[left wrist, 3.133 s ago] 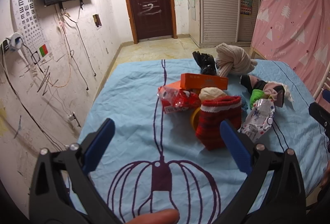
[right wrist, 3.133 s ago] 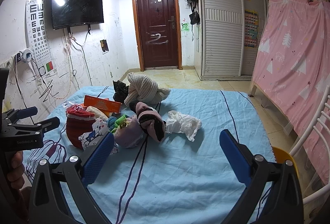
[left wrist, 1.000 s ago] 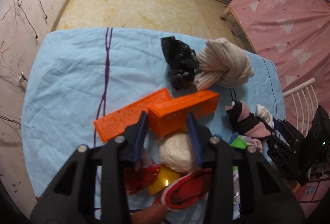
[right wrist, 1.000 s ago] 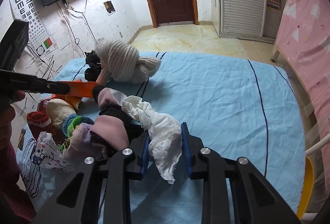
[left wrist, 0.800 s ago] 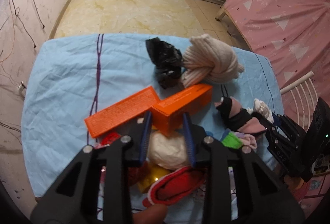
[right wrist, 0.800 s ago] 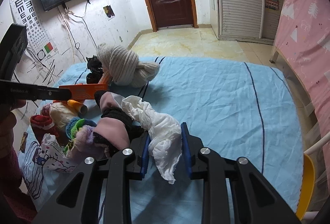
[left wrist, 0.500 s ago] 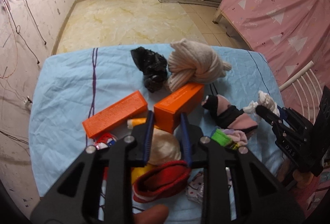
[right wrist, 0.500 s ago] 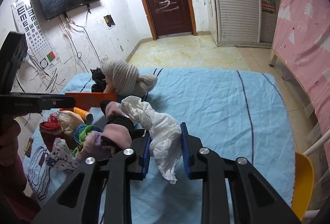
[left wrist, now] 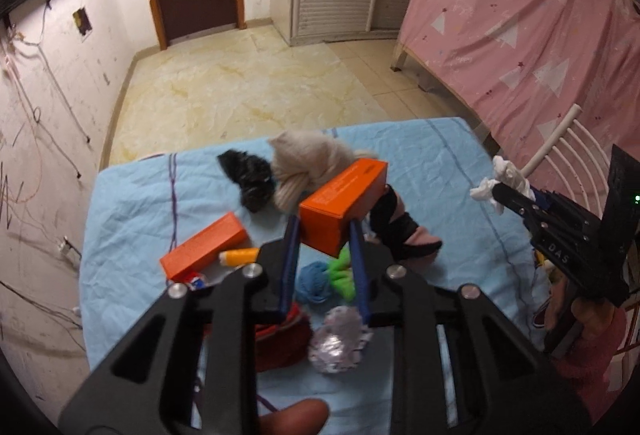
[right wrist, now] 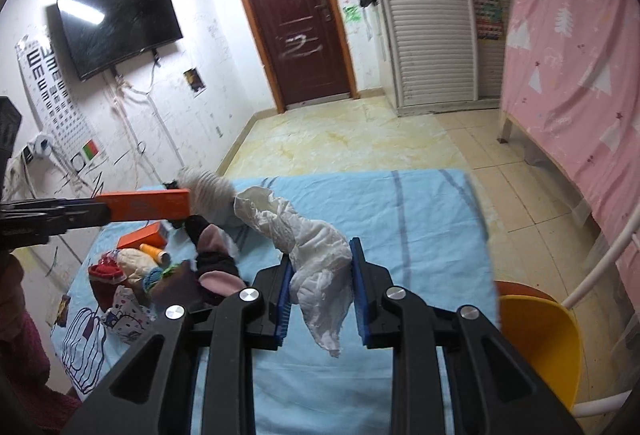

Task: Collect trash
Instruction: 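Carry both items to the yellow basket and open both tools to drop them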

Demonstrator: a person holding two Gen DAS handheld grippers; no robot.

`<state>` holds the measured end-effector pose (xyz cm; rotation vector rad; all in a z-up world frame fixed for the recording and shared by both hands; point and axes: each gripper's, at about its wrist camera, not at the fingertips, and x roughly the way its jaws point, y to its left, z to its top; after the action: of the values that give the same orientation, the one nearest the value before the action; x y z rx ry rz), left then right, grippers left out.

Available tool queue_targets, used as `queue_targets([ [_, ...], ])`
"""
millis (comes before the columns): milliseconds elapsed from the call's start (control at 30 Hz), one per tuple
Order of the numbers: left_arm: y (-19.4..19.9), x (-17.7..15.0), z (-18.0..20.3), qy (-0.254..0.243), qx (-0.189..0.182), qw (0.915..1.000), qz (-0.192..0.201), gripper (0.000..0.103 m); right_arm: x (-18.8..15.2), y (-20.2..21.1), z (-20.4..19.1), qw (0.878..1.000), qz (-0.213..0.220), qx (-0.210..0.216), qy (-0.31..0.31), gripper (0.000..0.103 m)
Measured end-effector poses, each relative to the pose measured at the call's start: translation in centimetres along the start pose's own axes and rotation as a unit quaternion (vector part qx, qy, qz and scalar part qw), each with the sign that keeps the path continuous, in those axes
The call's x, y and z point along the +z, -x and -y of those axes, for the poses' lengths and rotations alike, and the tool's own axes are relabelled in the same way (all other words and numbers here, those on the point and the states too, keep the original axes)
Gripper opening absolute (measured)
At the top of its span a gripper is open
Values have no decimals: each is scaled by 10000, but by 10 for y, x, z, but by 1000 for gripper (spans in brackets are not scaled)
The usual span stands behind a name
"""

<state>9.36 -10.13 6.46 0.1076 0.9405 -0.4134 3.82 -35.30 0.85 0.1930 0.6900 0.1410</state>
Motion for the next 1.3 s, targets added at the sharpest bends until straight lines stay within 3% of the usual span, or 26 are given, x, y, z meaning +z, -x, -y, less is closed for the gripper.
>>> queue_targets([
  [367, -11, 15, 102, -911, -538, 9944, 21, 22, -22, 46, 81, 9959, 277, -646, -577, 19],
  [767, -43, 6, 216, -1899, -948, 9765, -364, 23, -77, 48, 162, 9860, -115, -1143, -1210, 20],
  [967, -62, 1, 251, -2102, -1047, 9702, -601, 23, -95, 39, 185, 9816, -326, -1201, -1451, 40],
  [1033, -69, 1, 262, -2139, -1056, 9687, -684, 23, -101, 44, 193, 9797, -289, -1287, -1507, 56],
  [1167, -81, 2, 282, -2211, -1161, 9646, -849, 24, -113, 56, 209, 9733, -230, -1517, -1706, 63],
  [1233, -86, 0, 292, -2246, -1252, 9616, -954, 40, -120, 64, 219, 9694, -202, -1609, -1843, 64],
  [1267, -87, -1, 296, -2269, -1274, 9606, -971, 53, -123, 67, 222, 9680, -190, -1634, -1896, 65],
  [1300, -89, -1, 299, -2291, -1274, 9601, -974, 56, -125, 71, 225, 9666, -180, -1667, -1940, 65],
])
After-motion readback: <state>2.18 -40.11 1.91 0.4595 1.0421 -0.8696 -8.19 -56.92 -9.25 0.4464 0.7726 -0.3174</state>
